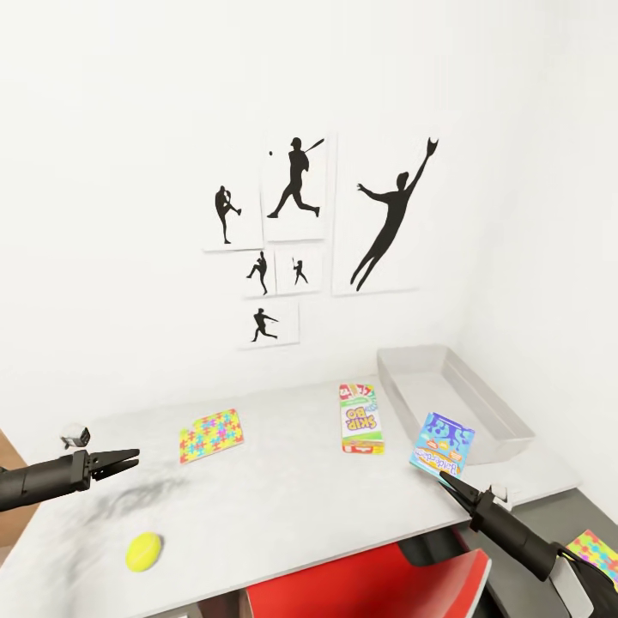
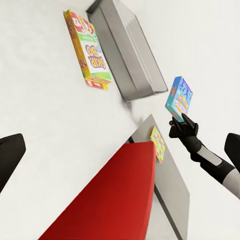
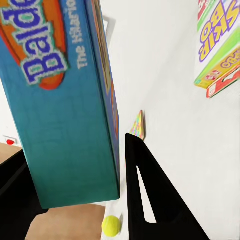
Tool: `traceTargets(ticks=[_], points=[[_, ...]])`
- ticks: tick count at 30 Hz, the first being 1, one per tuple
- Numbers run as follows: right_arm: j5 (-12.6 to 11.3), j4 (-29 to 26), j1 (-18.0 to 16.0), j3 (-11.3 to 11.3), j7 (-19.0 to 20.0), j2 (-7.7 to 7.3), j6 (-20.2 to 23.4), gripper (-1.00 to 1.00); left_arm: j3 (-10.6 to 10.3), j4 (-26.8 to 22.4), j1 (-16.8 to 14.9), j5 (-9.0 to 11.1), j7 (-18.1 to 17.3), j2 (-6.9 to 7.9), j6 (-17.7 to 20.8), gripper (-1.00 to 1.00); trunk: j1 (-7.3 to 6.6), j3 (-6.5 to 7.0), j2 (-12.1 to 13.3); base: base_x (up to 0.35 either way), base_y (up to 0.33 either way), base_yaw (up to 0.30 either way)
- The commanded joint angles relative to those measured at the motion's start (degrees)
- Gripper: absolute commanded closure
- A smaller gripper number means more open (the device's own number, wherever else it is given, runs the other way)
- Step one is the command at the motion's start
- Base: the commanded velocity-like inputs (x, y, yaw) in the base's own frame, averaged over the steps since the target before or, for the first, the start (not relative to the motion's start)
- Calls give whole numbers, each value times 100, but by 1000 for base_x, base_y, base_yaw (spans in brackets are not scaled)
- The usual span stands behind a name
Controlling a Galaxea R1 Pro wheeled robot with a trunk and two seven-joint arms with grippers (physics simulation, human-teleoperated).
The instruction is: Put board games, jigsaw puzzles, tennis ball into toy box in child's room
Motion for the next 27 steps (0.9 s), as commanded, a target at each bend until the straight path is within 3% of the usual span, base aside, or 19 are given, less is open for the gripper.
traceTargets(ticks=[1, 27], points=[[-19, 2, -5, -5, 9, 0, 48, 100, 0, -1, -5, -6, -25, 1, 61, -100, 4, -13, -13, 0, -93, 0], [-19, 2, -5, -5, 8, 0, 61, 100, -6, -1, -5, -6, -25, 1, 61, -100, 4, -13, -13, 23, -12, 0]])
